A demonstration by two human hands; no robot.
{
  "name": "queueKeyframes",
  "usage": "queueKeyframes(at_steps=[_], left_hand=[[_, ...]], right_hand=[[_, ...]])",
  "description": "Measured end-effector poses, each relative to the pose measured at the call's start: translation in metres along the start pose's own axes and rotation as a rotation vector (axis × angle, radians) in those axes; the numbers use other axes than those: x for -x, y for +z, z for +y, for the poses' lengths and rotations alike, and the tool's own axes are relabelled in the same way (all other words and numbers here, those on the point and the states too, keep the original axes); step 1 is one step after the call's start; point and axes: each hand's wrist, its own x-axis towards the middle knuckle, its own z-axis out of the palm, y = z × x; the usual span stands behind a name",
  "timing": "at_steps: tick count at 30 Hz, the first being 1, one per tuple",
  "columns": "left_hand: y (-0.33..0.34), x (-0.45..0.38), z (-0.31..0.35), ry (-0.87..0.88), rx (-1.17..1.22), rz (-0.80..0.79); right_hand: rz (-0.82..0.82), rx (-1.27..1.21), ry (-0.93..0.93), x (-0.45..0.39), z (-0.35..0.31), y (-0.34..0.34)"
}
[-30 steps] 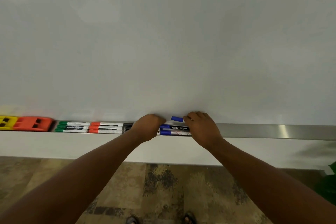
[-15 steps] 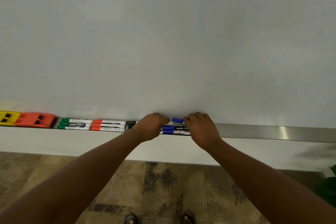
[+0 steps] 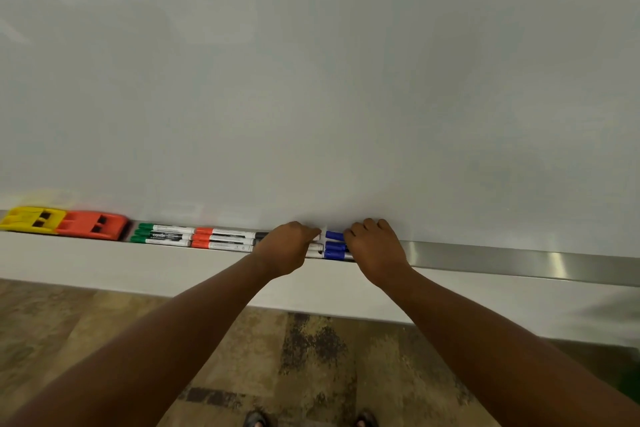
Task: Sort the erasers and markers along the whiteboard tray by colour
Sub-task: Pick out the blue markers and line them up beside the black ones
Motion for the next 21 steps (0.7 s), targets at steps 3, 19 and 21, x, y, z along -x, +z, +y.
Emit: queueKeyframes(at_steps=[3,19,21], left_hand=[[0.002,0.002,0.0,-0.008,0.001,-0.016],[0.008,-0.004,0.007,0.04,0.006,-0.023],[0.008,-0.004,0.01,0.051,-0.001,-0.031]], right_hand=[[-0.006,0.009,-0.004,-0.002,-0.005,0.001],[0.053,-0.157,0.084,0.018,0.005,0.008],[0.075,-0.195,0.139,0.025,0.016,0.007]])
